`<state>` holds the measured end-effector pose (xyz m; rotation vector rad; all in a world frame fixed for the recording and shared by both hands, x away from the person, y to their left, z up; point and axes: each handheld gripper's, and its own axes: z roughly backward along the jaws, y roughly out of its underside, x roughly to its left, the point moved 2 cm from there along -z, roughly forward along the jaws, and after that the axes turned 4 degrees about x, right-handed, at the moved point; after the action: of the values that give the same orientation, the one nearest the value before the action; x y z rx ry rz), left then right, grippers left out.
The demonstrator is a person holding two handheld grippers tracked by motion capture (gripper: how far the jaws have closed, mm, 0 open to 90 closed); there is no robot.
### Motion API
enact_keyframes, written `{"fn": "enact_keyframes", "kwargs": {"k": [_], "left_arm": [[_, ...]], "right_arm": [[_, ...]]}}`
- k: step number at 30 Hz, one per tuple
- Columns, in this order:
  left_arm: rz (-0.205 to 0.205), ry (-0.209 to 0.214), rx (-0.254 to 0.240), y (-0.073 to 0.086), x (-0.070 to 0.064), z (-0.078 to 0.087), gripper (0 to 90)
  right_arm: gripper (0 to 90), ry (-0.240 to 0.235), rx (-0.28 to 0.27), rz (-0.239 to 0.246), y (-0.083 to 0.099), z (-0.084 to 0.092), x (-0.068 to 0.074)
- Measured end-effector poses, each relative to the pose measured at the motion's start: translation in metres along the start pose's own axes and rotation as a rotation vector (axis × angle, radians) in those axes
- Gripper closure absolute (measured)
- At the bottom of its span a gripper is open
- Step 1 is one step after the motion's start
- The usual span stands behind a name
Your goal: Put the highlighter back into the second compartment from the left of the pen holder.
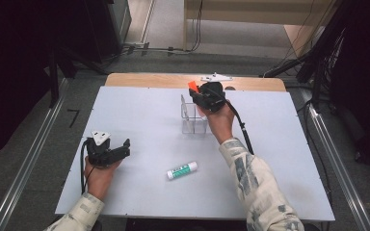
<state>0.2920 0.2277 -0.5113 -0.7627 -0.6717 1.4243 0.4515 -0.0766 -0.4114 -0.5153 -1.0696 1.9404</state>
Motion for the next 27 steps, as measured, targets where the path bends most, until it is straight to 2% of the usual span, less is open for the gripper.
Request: {"fn": "enact_keyframes", "kwargs": {"k": [12,27], "left_arm": [[0.000,-0.001,0.000,0.000,0.000,0.000,14.1],[-0.006,-0.001,0.006,0.000,-0.001,-0.001,14.1]], "right_arm": [[63.1,-0.010,0.006,-0.005,0.013,0.005,-0.002],[59.6,-0.028,0.025,-0.013,0.045,0.012,-0.006]]}}
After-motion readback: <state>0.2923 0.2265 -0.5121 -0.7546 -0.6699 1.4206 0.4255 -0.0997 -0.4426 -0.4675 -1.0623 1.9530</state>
